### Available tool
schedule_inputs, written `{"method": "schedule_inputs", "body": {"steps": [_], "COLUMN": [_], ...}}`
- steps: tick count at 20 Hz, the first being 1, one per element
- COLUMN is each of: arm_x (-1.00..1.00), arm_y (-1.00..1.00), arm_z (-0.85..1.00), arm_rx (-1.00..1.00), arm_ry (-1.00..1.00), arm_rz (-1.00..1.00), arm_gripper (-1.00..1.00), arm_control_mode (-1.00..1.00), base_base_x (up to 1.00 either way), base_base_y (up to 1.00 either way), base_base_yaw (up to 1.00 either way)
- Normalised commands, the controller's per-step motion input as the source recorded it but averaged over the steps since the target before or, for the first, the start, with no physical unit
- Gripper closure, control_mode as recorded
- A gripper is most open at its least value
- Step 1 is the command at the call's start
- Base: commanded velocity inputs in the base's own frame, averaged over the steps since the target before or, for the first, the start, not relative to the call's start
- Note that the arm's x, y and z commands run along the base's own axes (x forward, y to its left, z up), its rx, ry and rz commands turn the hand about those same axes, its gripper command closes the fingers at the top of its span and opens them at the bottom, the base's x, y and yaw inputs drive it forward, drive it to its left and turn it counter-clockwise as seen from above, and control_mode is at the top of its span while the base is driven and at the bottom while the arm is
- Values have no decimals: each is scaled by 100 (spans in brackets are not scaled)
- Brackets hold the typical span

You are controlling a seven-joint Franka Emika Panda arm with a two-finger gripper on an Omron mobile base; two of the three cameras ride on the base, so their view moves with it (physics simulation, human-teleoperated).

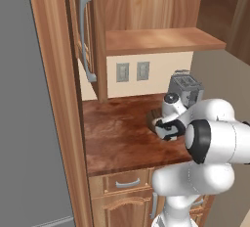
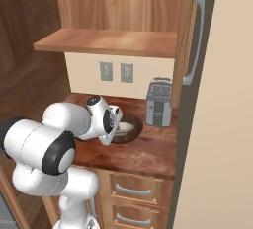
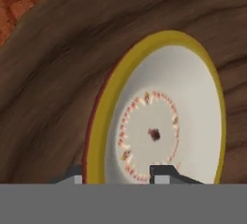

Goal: Pick up the bowls on the counter and stack them on top of one another in the open cabinet. Place the smaller bowl on top of the larger bowl.

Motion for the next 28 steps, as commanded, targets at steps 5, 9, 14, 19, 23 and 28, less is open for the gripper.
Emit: {"method": "schedule_inputs", "body": {"steps": [5,9,14,19,23,28], "arm_x": [-19,-21,-18,-5,-1,-14], "arm_y": [0,0,-2,-3,-5,-1], "arm_z": [8,9,20,34,38,36], "arm_rx": [0,0,0,0,0,-1], "arm_ry": [0,0,0,5,6,5], "arm_rz": [0,0,0,0,0,-1], "arm_gripper": [-100,-100,-100,-100,-100,-100], "arm_control_mode": [-100,-100,-100,-100,-100,-100], "base_base_x": [0,0,0,0,0,0], "base_base_y": [0,0,0,0,0,0], "base_base_yaw": [0,0,0,0,0,0]}}
